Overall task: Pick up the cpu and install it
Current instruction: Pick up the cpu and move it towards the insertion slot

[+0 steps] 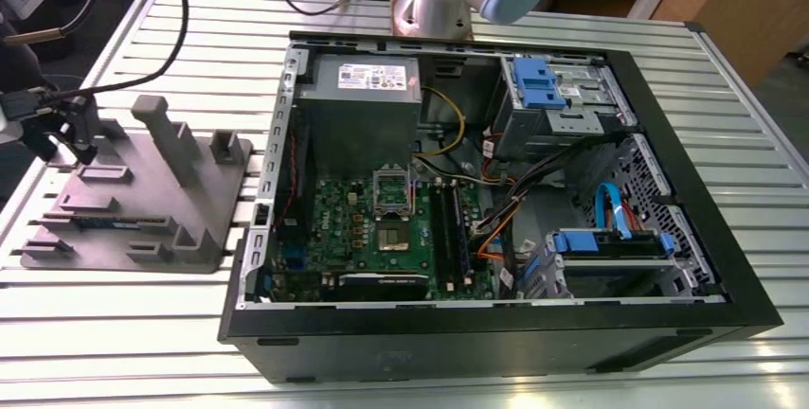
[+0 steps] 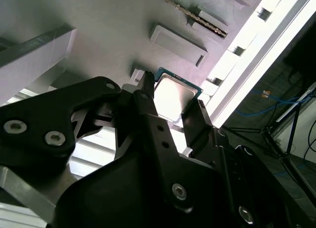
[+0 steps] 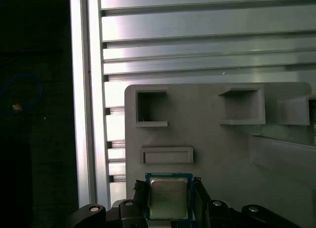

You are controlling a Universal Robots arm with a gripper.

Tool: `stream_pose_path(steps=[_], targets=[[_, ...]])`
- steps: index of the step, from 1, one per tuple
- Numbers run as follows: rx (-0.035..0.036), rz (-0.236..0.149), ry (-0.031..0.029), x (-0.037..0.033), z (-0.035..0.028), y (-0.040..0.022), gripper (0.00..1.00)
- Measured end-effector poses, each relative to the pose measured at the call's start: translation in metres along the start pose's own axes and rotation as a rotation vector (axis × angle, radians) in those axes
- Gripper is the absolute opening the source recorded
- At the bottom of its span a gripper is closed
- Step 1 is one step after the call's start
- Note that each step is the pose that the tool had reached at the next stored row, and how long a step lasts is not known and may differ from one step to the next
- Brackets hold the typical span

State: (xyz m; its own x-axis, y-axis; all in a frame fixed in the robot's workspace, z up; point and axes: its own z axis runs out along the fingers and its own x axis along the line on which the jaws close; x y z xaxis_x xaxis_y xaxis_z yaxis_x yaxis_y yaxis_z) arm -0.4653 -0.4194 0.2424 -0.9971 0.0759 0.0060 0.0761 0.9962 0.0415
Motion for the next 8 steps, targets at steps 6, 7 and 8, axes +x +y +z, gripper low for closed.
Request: stream_pose_path(steps=[6,7,8], targets=[[-0.0001,0.000,-0.0001,0.0000,-0.0079,0.0004,0.47],[0.0000,0.000,-0.0001,0.0000,-0.0095,0.0004,0.47],[0.0000,0.000,-0.0001,0.0000,-0.0110,0.0005,0.47]])
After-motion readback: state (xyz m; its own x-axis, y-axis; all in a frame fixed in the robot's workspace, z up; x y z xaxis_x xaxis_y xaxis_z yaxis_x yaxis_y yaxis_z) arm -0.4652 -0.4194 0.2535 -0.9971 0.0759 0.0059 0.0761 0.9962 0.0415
